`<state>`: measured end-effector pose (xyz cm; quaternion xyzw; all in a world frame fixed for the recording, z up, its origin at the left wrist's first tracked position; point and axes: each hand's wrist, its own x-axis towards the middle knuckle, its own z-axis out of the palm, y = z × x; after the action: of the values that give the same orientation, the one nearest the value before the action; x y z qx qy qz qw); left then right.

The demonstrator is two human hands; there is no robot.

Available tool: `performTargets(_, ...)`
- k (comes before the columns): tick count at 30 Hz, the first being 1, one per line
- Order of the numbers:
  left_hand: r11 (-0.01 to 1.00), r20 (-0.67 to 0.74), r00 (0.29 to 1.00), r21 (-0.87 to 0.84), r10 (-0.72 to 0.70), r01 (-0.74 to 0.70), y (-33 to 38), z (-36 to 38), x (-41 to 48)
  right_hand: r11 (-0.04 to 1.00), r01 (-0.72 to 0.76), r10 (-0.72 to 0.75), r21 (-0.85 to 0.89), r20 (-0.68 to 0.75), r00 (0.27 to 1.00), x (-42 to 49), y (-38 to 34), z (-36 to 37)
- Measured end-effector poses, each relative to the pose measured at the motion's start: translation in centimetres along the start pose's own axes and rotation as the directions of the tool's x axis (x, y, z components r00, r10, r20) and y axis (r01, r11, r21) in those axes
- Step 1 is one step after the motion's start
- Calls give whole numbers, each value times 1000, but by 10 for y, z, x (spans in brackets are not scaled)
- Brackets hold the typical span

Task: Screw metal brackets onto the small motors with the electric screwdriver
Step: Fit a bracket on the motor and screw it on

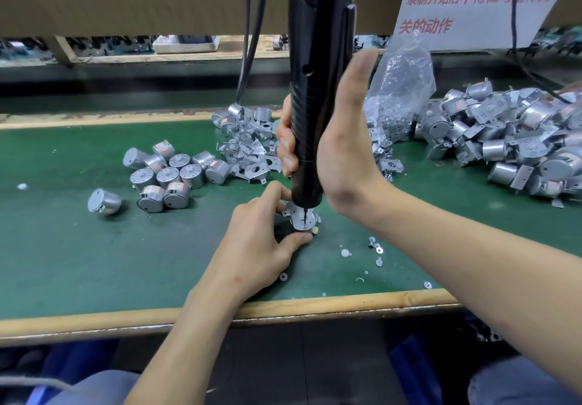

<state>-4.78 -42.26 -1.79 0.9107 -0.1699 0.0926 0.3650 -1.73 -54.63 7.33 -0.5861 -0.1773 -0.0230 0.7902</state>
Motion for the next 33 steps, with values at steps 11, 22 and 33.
performTargets(11, 999, -13, 1000, -35, 9, -9, 1, 1, -2, 992, -114, 106, 56, 136, 985, -3, -16, -38)
performTargets(22, 989, -22, 997, -132, -71, 68, 1, 1, 1, 989, -145, 141, 40, 95, 985, -19, -22, -70)
performTargets(33, 988, -15, 998, -145, -64, 62, 2, 0, 1, 979, -193, 187, 59, 93, 978, -24, -14, -73)
